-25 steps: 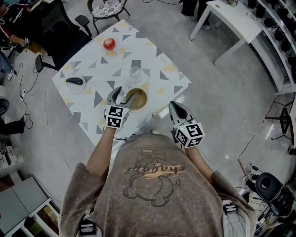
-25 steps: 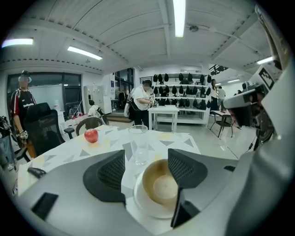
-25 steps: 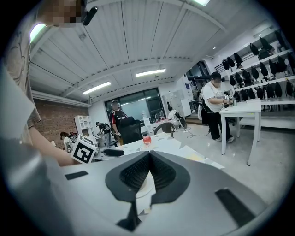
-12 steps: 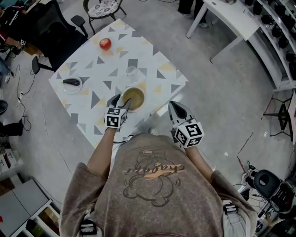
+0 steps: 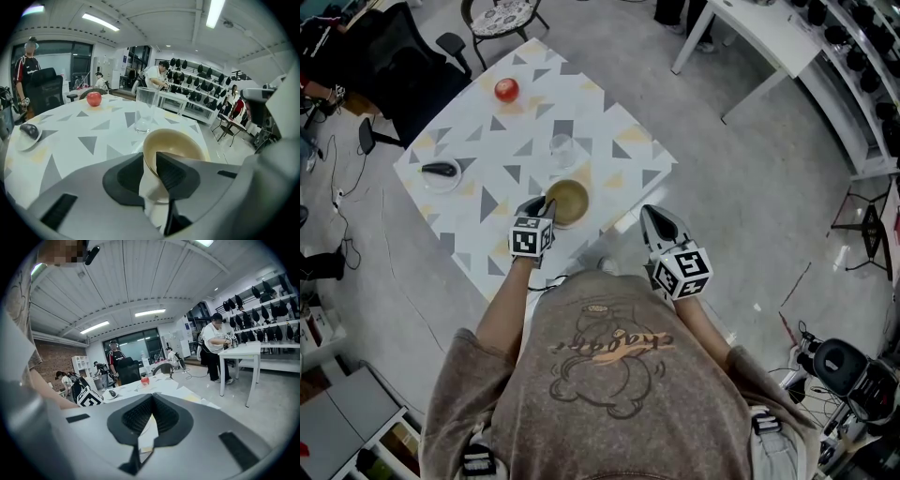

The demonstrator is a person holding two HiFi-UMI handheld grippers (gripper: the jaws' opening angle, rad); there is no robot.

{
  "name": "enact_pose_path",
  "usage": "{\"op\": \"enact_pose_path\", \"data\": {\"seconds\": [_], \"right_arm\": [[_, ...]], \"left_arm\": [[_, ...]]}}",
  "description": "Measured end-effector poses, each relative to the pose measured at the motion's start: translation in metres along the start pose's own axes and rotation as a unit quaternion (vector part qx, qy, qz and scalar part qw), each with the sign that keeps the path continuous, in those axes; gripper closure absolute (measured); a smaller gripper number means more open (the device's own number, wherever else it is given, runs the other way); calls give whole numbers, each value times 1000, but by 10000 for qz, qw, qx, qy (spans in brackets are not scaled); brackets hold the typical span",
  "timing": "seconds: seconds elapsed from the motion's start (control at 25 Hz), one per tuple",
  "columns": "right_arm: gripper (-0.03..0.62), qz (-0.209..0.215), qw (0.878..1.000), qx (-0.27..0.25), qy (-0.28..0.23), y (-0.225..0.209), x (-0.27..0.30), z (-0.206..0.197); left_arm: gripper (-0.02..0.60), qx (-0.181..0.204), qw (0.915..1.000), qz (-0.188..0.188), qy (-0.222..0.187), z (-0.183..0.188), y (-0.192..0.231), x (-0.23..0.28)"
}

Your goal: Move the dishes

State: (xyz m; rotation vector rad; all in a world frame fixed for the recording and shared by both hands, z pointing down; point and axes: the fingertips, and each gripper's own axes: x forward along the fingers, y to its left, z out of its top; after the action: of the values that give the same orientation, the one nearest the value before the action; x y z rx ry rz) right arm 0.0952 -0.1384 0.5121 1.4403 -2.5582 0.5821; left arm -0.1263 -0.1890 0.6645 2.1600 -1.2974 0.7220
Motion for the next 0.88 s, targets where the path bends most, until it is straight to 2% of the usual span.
{"op": "enact_pose_path", "data": {"seconds": [0.24,0.88], "right_arm": [[591,-34,10000,14,7,-1,-3,-2],[591,-20,10000,41,-12,1,-7,-4]], "left_arm": [[530,-68,9998,163,84,2,2,3],[552,-500,9985,-136,-190,26,-12,-10]]}}
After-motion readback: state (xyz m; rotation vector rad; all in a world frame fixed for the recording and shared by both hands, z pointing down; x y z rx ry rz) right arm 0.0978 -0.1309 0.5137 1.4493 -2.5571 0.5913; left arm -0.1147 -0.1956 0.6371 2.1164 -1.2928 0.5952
